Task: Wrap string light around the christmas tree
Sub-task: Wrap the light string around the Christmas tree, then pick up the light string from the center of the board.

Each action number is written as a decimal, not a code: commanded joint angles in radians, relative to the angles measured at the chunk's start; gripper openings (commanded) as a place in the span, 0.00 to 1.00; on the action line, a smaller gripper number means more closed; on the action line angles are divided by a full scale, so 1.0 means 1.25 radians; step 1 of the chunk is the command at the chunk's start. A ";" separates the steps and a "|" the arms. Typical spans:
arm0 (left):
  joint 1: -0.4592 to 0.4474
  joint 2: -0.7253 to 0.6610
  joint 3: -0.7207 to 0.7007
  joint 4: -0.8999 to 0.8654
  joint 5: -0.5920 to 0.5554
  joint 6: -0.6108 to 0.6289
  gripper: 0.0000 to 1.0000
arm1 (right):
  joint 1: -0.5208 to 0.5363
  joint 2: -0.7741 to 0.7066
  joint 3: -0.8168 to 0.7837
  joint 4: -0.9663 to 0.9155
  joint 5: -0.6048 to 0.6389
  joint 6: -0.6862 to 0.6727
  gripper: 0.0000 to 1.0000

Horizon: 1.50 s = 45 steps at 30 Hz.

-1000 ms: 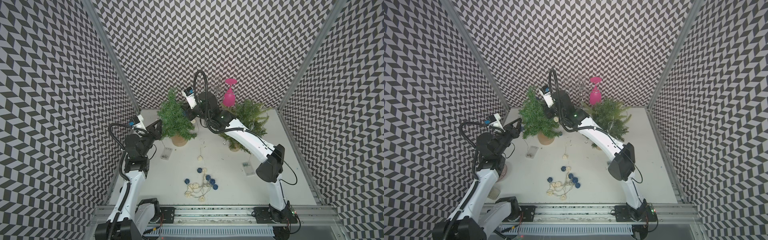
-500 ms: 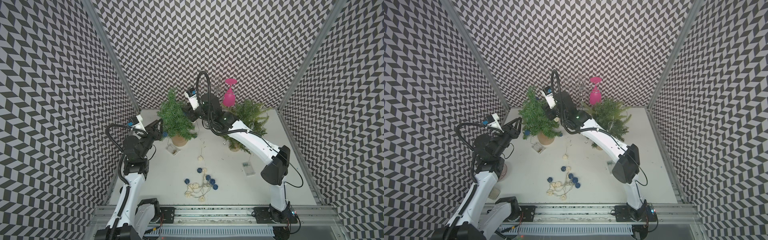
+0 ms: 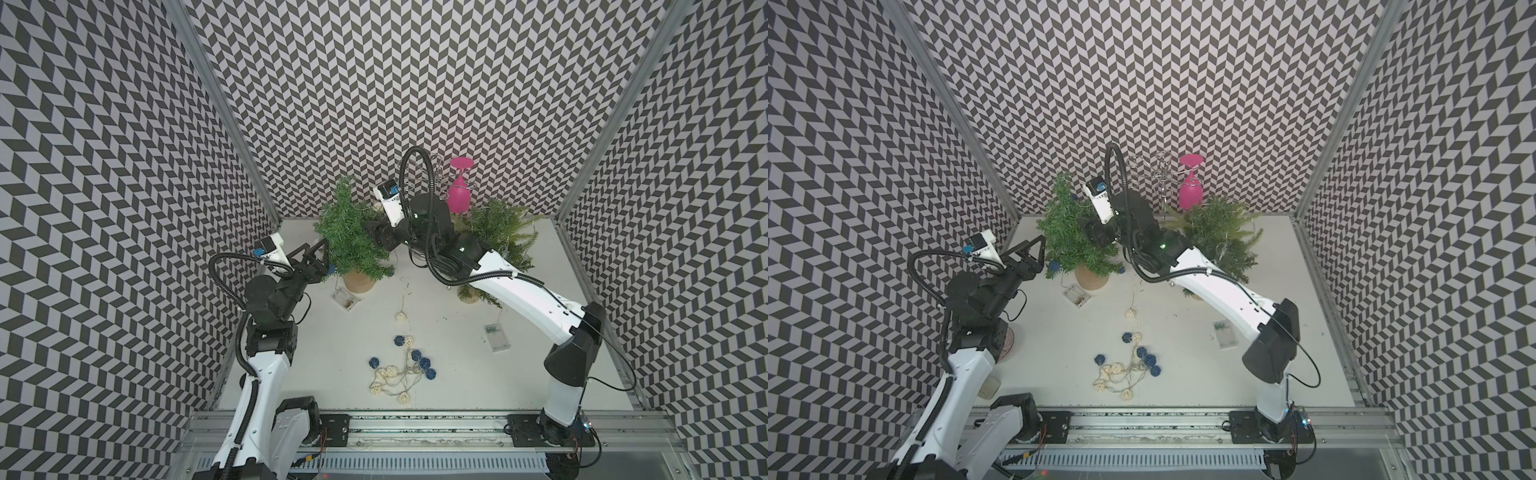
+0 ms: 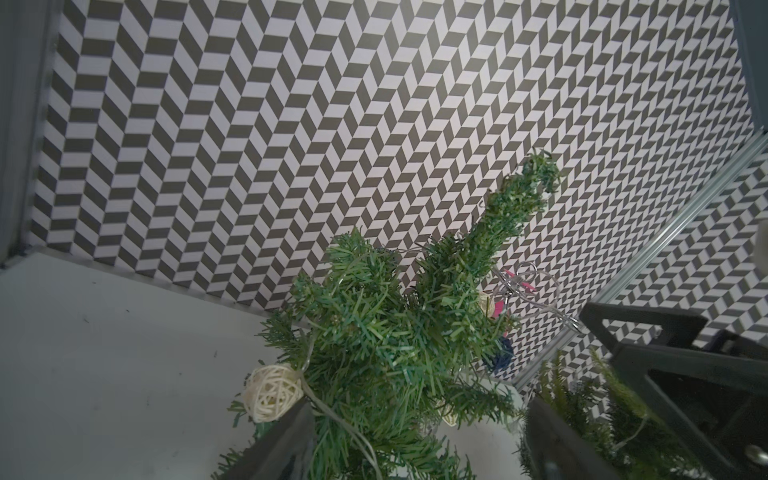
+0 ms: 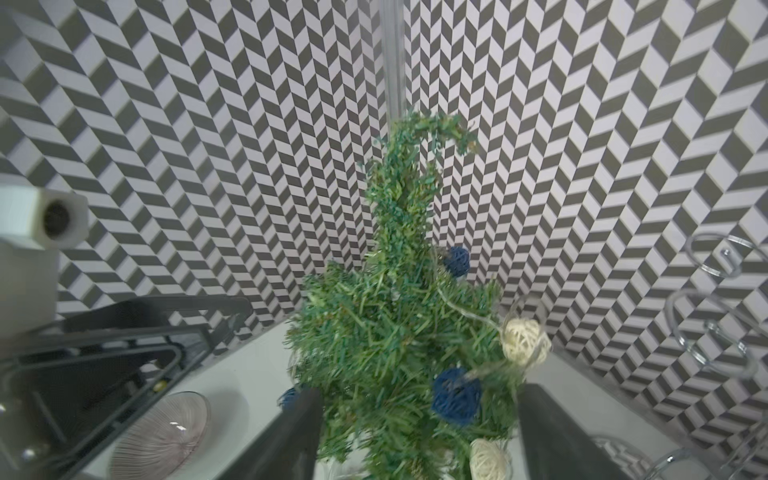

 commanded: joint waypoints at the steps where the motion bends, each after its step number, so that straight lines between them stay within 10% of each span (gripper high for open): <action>1: -0.004 -0.047 0.012 -0.055 -0.026 0.027 0.99 | 0.031 -0.092 -0.050 0.083 0.057 -0.007 0.99; 18: -0.046 -0.283 -0.111 -0.233 0.071 0.056 0.91 | 0.144 -0.519 -0.679 0.176 0.088 0.172 0.99; 35: -0.479 -0.242 -0.292 -0.168 -0.250 0.077 0.89 | 0.177 -0.380 -0.997 0.404 0.161 0.281 0.83; 45: -0.499 -0.230 -0.361 -0.108 -0.239 0.075 0.86 | 0.120 -0.220 -0.978 0.484 0.069 0.304 0.59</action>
